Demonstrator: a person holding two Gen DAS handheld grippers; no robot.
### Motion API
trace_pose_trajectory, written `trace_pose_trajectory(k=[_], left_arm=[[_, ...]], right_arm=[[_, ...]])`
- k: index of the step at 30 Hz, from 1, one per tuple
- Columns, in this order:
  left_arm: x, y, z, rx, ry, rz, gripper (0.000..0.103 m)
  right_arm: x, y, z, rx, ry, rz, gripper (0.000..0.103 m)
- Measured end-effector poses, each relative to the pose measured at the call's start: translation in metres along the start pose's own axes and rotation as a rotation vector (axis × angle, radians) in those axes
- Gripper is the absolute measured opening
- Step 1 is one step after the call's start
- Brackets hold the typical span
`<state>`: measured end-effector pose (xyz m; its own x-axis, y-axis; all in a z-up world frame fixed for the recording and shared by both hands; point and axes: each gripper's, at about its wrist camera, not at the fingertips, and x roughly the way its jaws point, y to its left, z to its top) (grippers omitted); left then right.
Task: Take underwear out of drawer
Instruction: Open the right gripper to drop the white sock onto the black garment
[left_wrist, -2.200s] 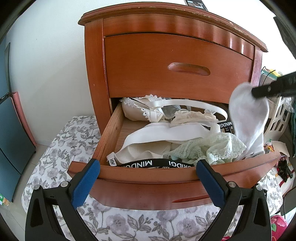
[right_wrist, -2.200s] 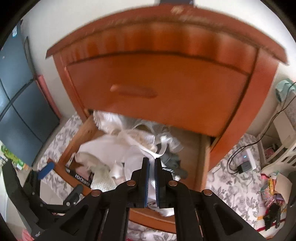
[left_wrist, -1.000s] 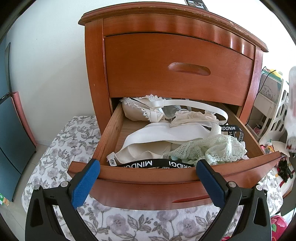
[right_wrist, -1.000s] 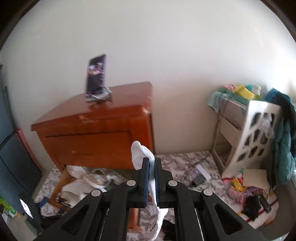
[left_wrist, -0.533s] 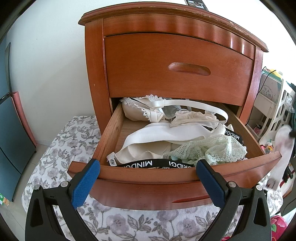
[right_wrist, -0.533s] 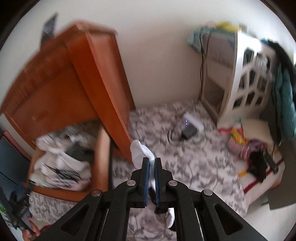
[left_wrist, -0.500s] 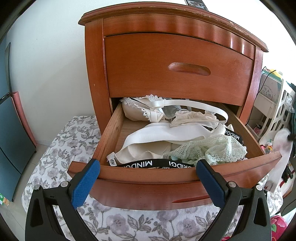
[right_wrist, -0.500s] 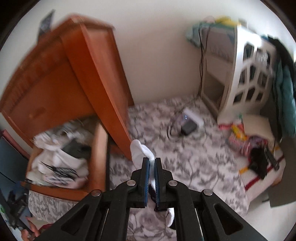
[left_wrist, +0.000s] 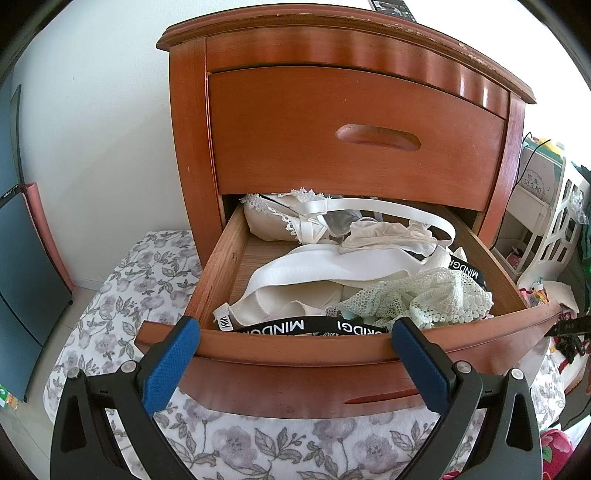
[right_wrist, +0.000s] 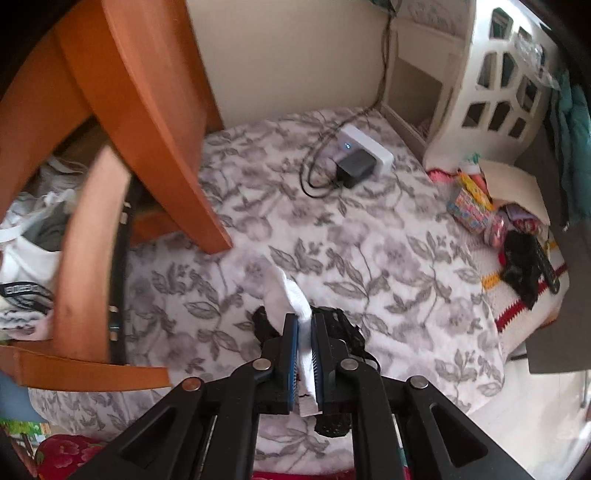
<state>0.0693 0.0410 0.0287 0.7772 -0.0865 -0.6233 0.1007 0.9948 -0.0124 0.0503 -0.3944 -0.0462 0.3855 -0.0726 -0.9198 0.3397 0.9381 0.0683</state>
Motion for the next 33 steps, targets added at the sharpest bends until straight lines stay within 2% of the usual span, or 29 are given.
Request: trace_pose_trajectory(k=[3,6,8,9,10,12,17,23,33], left_arm=[[0.000,0.000,0.000,0.000,0.000,0.000,0.103],[0.000,0.000,0.000,0.000,0.000,0.000,0.103],[0.000,0.000,0.000,0.000,0.000,0.000,0.103],[0.000,0.000,0.000,0.000,0.000,0.000,0.103],[0.000,0.000,0.000,0.000,0.000,0.000,0.103],[0.000,0.000,0.000,0.000,0.000,0.000,0.103],[0.000,0.000,0.000,0.000,0.000,0.000,0.103],[0.000,0.000,0.000,0.000,0.000,0.000,0.103],[0.000,0.000,0.000,0.000,0.000,0.000,0.103]], right_arm=[[0.008,-0.009,-0.001,0.020,0.025,-0.015,0.010],[0.013,-0.017,-0.003,0.034,0.043,-0.035,0.017],[0.014,-0.022,-0.004,0.048,0.048,-0.045,0.033],[0.014,-0.024,-0.004,0.055,0.050,-0.047,0.048],[0.014,-0.027,-0.005,0.062,0.050,-0.047,0.058],[0.014,-0.029,-0.006,0.066,0.050,-0.048,0.061],[0.016,-0.031,-0.007,0.075,0.064,-0.043,0.077],[0.019,-0.029,-0.009,0.073,0.064,-0.032,0.102],[0.016,-0.027,-0.009,0.065,0.043,-0.032,0.103]])
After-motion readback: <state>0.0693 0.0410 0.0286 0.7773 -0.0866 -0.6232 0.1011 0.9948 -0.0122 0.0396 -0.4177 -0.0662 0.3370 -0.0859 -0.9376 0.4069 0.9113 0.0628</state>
